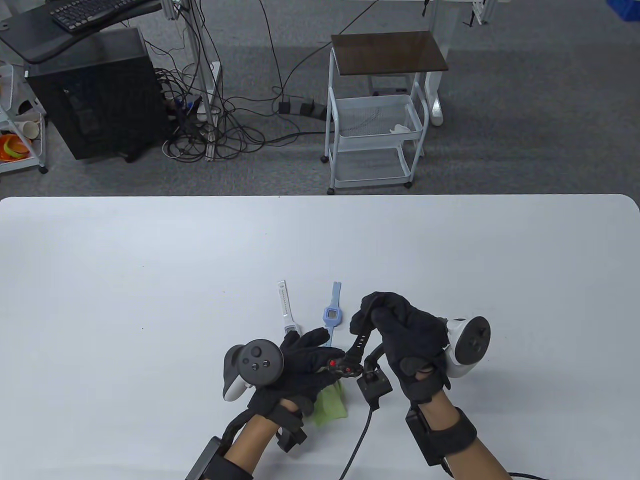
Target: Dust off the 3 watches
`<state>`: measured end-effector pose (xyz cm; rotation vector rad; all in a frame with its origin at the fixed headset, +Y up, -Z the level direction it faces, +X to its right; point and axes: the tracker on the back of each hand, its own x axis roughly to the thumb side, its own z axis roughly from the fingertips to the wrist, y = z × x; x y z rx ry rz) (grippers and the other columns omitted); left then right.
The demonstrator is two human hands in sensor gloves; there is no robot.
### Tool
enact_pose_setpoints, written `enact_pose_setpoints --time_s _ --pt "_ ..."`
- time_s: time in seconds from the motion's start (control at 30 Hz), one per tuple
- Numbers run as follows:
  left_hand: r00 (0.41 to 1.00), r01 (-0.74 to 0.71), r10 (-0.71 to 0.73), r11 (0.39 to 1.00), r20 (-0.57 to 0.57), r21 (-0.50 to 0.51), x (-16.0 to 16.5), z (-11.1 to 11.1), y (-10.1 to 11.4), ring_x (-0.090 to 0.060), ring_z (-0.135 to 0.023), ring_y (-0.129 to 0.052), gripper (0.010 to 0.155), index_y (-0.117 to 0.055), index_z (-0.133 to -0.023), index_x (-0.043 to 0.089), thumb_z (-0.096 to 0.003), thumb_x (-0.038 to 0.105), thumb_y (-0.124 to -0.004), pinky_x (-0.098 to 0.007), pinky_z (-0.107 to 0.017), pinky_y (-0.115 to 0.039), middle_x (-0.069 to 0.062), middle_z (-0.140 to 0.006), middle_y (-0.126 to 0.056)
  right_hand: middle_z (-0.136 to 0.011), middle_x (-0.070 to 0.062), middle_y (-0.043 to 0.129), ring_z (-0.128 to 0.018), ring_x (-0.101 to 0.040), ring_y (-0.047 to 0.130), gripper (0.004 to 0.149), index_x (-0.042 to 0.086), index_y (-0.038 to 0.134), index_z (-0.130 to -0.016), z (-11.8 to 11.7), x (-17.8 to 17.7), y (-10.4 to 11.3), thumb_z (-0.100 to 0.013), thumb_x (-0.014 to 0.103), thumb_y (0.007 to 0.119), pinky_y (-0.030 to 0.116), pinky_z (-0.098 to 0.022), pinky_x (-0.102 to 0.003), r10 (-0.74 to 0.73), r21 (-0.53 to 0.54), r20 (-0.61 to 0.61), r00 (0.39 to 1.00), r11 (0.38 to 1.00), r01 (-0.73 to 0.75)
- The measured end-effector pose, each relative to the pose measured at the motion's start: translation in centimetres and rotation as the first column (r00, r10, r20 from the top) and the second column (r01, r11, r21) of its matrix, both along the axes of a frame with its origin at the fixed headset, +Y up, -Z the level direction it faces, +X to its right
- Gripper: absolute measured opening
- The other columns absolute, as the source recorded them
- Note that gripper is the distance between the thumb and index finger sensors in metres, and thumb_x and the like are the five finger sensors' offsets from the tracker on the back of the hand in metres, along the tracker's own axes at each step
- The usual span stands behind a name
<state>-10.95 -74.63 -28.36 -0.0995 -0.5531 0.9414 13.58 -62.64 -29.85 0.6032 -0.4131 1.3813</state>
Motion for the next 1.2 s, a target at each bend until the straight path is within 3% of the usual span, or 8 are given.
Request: enact_pose_setpoints --time_s 0.3,0.63,0.87,1.0,1.07,1.2 --pt "0.989 -0.145 0.144 0.989 -0.024 -0.026 -1.3 0.1 0.7 -0.028 -0.112 -0.06 0.04 -0.082 -0.087 0.033 -0.0525 0.051 -0.078 -0.069 -0.077 -0.032 0.011 -0.093 -0.09 -0.059 -0.006 0.105 -0.045 -0.027 0.105 0.038 0.017 0.083 -0.074 -0.5 3.0 0.1 -0.041 0.036 0.081 0.067 -0.054 -0.06 -0.142 0.074 0.152 0.978 0.989 0.132" --pt "0.919 -0.385 0.381 0.923 -0.101 -0.026 -4.0 0.1 1.9 -0.029 -0.109 -0.064 0.04 -0.08 -0.087 0.03 -0.0537 0.051 -0.077 -0.069 -0.076 -0.038 0.008 -0.092 -0.088 -0.063 -0.007 0.101 -0.049 -0.028 0.101 0.043 0.016 0.078 -0.079 -0.9 5.2 -0.9 -0.039 0.031 0.085 0.063 -0.056 -0.061 -0.187 0.04 0.287 0.94 0.982 0.183" --pt "0.779 -0.598 0.583 0.801 -0.233 0.006 -6.7 -0.4 2.9 -0.029 -0.104 -0.073 0.041 -0.079 -0.086 0.028 -0.0544 0.053 -0.077 -0.064 -0.077 -0.048 0.006 -0.09 -0.088 -0.062 -0.007 0.099 -0.047 -0.029 0.099 0.052 0.01 0.073 -0.083 -1.3 5.9 -2.8 -0.037 0.03 0.086 0.062 -0.054 -0.062 0.031 -0.043 0.332 0.943 0.999 -0.018" --pt "0.667 -0.714 0.696 0.699 -0.268 0.036 -7.3 -1.1 4.3 -0.025 -0.101 -0.079 0.04 -0.08 -0.085 0.028 -0.0543 0.053 -0.078 -0.062 -0.077 -0.052 0.007 -0.088 -0.09 -0.06 -0.007 0.099 -0.044 -0.028 0.099 0.053 0.009 0.075 -0.083 -1.1 5.6 -5.2 -0.036 0.031 0.086 0.061 -0.053 -0.063 0.24 -0.141 0.249 0.938 0.968 -0.21" --pt "0.676 -0.7 0.687 0.712 -0.268 0.061 -7.3 -1.7 5.7 -0.024 -0.099 -0.081 0.04 -0.081 -0.085 0.028 -0.0541 0.054 -0.078 -0.061 -0.076 -0.054 0.006 -0.088 -0.091 -0.058 -0.008 0.101 -0.043 -0.028 0.099 0.052 0.009 0.078 -0.081 -0.9 5.1 -6.5 -0.036 0.031 0.087 0.061 -0.053 -0.064 0.326 -0.195 0.165 0.931 0.936 -0.293" --pt "0.752 -0.606 0.619 0.785 -0.228 0.132 -6.3 -2.6 8.7 -0.021 -0.094 -0.088 0.04 -0.081 -0.085 0.028 -0.0541 0.054 -0.078 -0.058 -0.075 -0.061 0.007 -0.085 -0.093 -0.056 -0.008 0.103 -0.04 -0.028 0.101 0.05 0.009 0.083 -0.079 0.1 3.2 -9.4 -0.035 0.032 0.087 0.061 -0.052 -0.066 0.42 -0.237 0.02 0.907 0.884 -0.404"
